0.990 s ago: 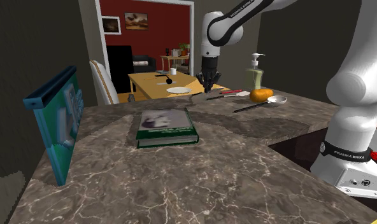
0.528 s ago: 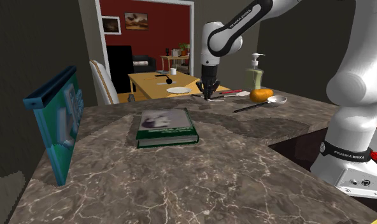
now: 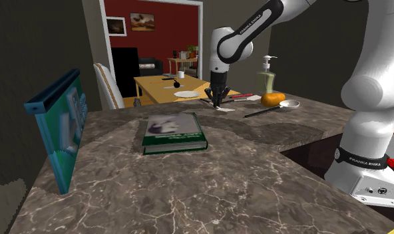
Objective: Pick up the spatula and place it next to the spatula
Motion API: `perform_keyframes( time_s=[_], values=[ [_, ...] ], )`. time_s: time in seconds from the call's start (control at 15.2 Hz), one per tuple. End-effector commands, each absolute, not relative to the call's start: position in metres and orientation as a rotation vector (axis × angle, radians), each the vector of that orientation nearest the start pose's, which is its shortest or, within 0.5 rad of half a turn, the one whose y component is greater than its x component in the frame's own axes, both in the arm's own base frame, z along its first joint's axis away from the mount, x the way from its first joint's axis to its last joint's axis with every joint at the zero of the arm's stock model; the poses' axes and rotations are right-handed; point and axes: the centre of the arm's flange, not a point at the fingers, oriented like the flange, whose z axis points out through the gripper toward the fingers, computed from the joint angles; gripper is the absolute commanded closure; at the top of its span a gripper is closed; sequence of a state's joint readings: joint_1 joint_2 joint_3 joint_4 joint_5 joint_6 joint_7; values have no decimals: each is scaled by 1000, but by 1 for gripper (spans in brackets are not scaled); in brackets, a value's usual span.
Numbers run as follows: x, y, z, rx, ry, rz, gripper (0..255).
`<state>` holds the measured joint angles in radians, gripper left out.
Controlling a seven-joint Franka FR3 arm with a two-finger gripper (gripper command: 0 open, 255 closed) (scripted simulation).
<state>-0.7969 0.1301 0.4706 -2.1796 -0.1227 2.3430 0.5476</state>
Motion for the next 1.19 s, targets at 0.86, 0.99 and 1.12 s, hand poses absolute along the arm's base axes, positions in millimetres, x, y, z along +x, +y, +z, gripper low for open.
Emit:
perform_keyframes(
  time_s=[0.86, 0.99, 1.12],
  values=[
    [521, -179, 392, -2919, 1226, -84, 0],
    [521, -179, 392, -2919, 1226, -84, 0],
    [521, -179, 392, -2919, 1226, -84, 0]
  ],
)
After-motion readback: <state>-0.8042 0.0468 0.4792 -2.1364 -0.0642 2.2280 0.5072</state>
